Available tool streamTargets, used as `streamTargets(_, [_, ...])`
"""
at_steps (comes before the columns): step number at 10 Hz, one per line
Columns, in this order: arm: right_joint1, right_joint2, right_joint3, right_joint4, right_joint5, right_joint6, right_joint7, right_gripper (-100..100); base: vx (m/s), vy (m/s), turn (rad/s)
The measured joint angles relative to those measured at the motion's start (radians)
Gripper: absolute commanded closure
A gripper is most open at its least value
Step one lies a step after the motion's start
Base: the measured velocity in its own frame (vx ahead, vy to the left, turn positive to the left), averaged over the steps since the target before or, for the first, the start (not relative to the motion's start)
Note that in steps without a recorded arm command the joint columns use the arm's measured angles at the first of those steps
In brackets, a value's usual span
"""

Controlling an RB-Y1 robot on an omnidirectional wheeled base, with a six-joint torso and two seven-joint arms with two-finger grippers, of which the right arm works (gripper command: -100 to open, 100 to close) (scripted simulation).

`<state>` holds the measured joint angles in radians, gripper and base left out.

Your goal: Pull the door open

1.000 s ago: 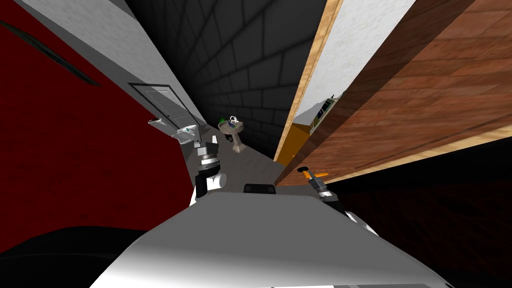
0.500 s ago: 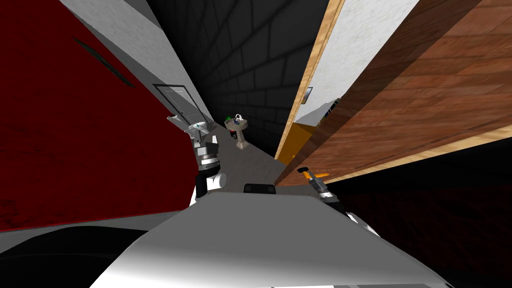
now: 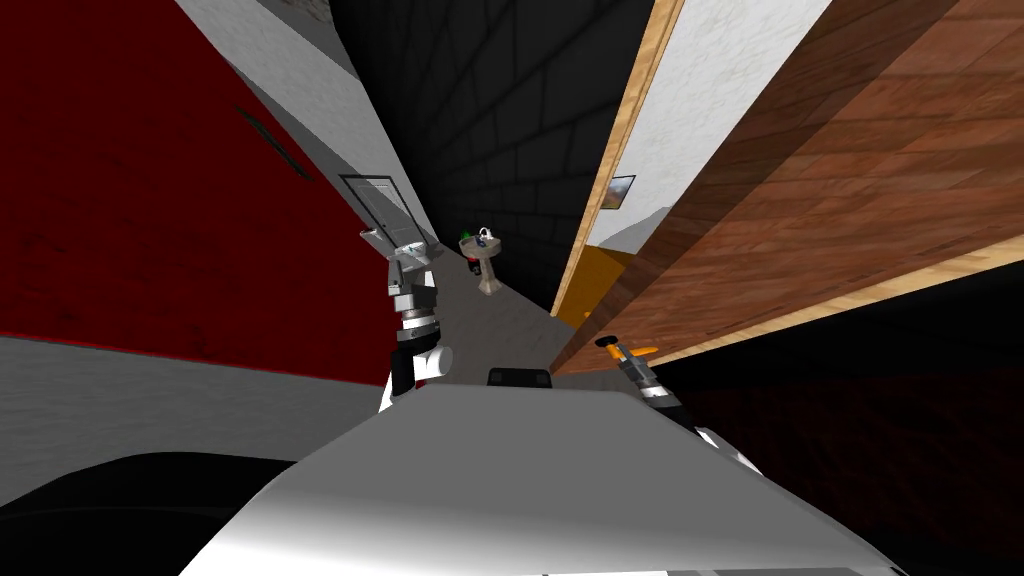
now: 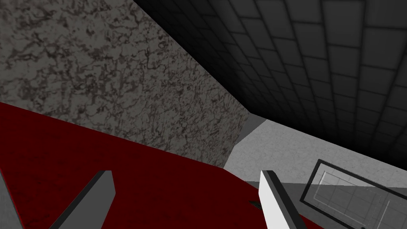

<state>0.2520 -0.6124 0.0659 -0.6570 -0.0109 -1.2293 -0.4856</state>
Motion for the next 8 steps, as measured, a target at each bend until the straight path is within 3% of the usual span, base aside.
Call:
streamTargets(4, [0.004, -0.003, 0.001, 0.012, -0.002, -0.02, -0.002, 100, -0.197, -0.087, 0.182])
streamTargets(8, [0.005, -0.008, 0.005, 0.045, -0.002, -0.057, -0.005, 100, -0.217, -0.072, 0.166])
